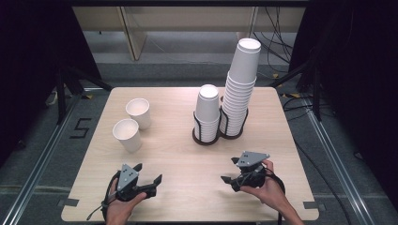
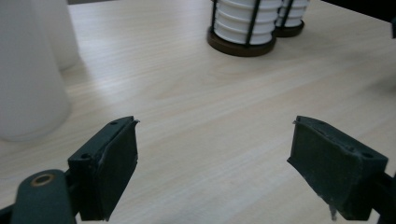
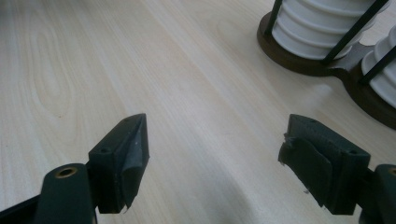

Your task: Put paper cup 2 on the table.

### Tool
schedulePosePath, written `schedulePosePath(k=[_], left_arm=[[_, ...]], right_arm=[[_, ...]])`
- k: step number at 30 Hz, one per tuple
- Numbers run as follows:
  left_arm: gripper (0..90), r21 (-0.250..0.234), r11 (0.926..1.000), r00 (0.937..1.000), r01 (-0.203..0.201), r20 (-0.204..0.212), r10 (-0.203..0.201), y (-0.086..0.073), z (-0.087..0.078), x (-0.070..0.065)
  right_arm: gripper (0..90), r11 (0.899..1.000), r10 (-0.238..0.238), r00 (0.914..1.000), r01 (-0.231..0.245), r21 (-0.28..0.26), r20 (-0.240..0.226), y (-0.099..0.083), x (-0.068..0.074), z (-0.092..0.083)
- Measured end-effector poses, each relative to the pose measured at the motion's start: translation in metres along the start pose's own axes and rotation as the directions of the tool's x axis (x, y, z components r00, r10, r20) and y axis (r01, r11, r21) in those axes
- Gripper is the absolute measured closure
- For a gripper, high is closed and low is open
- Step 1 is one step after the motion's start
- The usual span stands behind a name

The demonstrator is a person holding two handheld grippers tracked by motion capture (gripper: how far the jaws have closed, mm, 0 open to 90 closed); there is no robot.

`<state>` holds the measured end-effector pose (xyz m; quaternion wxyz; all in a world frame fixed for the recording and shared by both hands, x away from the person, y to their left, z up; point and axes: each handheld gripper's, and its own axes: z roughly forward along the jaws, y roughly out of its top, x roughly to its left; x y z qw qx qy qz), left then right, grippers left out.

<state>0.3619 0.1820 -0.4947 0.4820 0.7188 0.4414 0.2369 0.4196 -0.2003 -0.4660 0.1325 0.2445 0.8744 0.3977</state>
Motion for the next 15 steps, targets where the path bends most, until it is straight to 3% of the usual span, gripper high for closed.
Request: schedulePosePath(k=[8,15], left_arm=[[14.6,-0.002,0.9992,0.9972,-0.040,0.064,0.040,-0.003,-0.004,-0.015],[14.6,0.006,0.9988,0.9937,-0.049,0.101,0.048,-0.005,-0.008,-0.024]], right_arm=[[22.2,1.000,0.027,0.9995,-0.027,-0.015,-0.017,-0.006,0.002,-0.003],[20.0,0.997,0.070,0.9972,-0.070,-0.016,-0.028,-0.016,0.009,-0.009]])
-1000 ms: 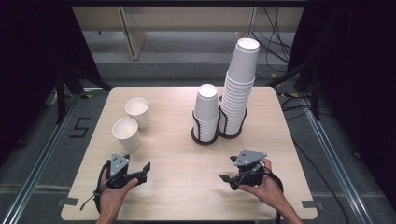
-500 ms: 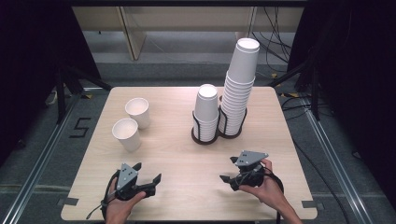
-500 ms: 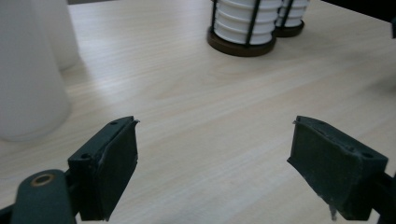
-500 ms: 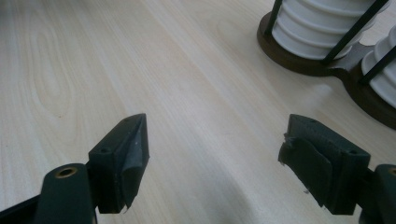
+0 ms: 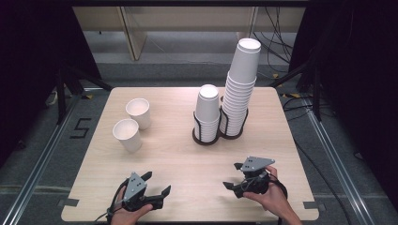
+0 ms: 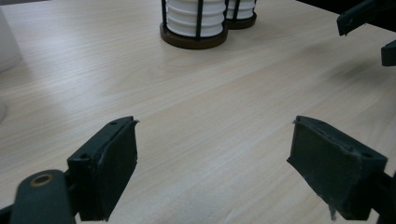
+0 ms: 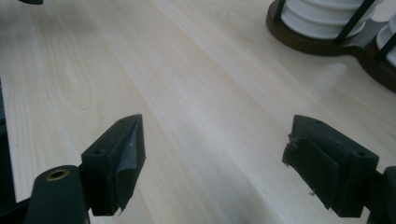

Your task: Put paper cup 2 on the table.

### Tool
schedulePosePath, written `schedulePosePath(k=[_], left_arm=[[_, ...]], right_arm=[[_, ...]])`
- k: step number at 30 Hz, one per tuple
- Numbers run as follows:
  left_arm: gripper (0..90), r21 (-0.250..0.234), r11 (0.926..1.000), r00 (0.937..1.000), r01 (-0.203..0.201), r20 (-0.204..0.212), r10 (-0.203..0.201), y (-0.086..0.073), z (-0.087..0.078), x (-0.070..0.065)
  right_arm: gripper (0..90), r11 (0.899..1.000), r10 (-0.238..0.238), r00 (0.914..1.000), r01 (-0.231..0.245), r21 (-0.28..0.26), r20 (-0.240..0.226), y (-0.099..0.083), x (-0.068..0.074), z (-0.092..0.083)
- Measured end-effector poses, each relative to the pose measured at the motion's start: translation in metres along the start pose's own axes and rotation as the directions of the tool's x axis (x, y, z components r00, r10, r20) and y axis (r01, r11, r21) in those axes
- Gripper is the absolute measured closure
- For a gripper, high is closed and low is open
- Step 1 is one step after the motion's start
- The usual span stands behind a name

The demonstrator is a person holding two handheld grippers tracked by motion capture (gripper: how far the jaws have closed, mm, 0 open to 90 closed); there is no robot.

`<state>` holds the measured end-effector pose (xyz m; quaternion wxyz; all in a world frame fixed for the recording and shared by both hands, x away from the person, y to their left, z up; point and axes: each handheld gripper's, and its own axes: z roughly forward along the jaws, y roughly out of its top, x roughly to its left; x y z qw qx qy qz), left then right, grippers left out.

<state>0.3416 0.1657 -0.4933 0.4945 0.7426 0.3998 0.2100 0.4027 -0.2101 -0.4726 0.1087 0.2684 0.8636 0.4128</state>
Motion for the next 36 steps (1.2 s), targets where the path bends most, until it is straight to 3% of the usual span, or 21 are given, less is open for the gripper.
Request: schedulePosePath(k=[4,15,19,28,36], left_arm=[[14.6,0.006,0.9997,0.9996,0.022,0.017,-0.022,-0.002,-0.001,-0.003],[14.7,0.001,1.0000,0.9997,-0.001,0.025,0.001,-0.002,-0.001,-0.007],[14.7,0.005,0.9998,0.9993,-0.020,0.031,0.020,-0.002,0.001,-0.009],[14.7,-0.001,0.9998,0.9991,-0.018,0.038,0.018,-0.003,0.002,-0.009],[14.7,0.023,0.9994,0.9993,-0.027,0.028,0.027,-0.002,0.001,-0.008]], right_arm=[[19.8,1.000,0.008,0.9999,-0.008,0.020,-0.006,-0.008,0.005,-0.003],[16.7,0.999,0.039,0.9988,-0.038,0.035,-0.029,-0.022,0.015,-0.011],[16.8,0.998,0.039,0.9992,-0.038,0.051,-0.007,-0.027,0.017,-0.015],[16.8,0.997,0.055,0.9985,-0.055,0.063,-0.001,-0.030,0.018,-0.017],[16.9,0.997,0.052,0.9986,-0.053,0.063,0.012,-0.031,0.016,-0.017]])
